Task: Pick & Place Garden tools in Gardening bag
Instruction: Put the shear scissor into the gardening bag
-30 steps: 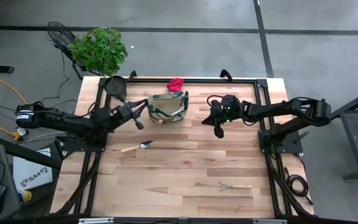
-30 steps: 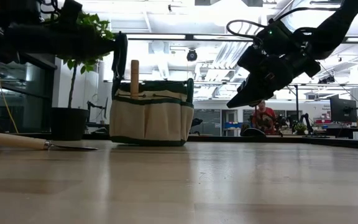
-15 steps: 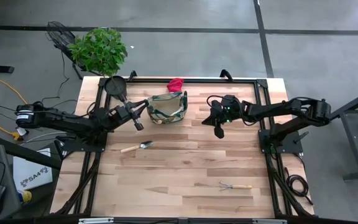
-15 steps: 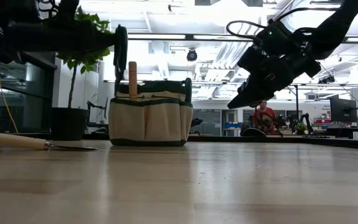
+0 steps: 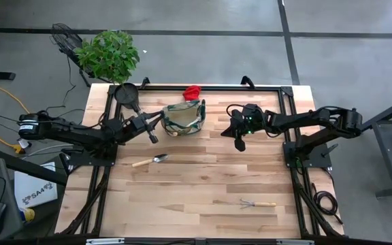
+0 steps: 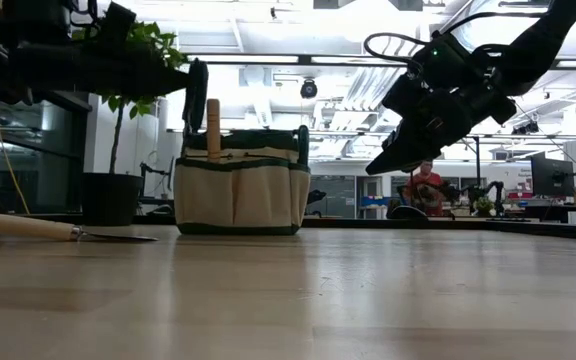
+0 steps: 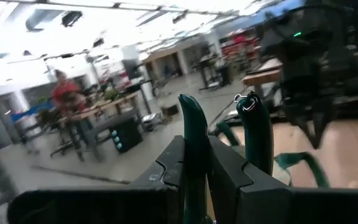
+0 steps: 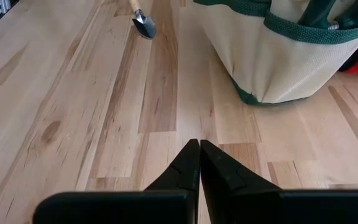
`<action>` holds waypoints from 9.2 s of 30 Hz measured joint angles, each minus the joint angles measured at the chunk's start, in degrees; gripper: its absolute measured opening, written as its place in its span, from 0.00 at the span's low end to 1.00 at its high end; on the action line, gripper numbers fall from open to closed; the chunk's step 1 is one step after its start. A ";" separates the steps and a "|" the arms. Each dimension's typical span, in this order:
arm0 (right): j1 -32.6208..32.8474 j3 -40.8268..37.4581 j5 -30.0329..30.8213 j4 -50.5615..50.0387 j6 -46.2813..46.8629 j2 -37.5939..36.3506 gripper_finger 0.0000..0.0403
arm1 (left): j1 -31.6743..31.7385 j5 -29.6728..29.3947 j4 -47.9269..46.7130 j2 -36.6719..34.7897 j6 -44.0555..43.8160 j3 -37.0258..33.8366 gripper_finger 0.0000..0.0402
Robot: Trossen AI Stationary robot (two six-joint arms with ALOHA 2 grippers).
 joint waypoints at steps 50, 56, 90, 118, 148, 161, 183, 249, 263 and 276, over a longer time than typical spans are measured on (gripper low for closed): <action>-0.02 0.02 0.01 -2.51 -0.39 0.00 0.01 | -0.07 7.60 -9.16 -11.32 3.68 -0.17 0.09; -0.02 0.02 0.01 -2.56 -0.36 0.00 0.01 | -0.07 7.59 -14.76 -14.62 1.32 -0.22 0.09; 0.00 0.00 0.01 -2.25 -0.36 0.00 0.01 | -0.04 -6.42 -11.53 -11.72 -16.75 -0.22 0.09; 0.00 0.01 0.01 -1.16 -0.45 0.00 0.01 | -0.04 -8.38 -7.07 -7.94 -21.84 -0.13 0.09; -0.01 0.02 0.02 -1.77 -0.69 0.00 0.01 | -0.04 -0.87 -5.95 -4.48 -14.27 -0.13 0.09; 0.00 0.02 0.79 -1.55 -0.95 2.29 0.01 | -0.04 13.81 -3.91 -4.48 1.25 -0.13 0.09; -0.02 0.02 2.57 1.44 -0.43 9.14 0.01 | -0.04 20.10 -12.73 -10.20 4.39 -0.15 0.09; 0.00 0.02 2.57 3.21 0.05 9.09 0.01 | -0.07 20.72 -25.45 -16.64 0.76 -0.17 0.09; -0.02 0.02 2.57 3.16 0.05 9.09 0.01 | -0.04 10.48 -16.25 -9.05 0.93 -0.17 0.09; -0.02 0.02 2.55 3.13 0.08 9.09 0.01 | -0.04 11.66 -16.24 -8.66 -1.99 -0.17 0.18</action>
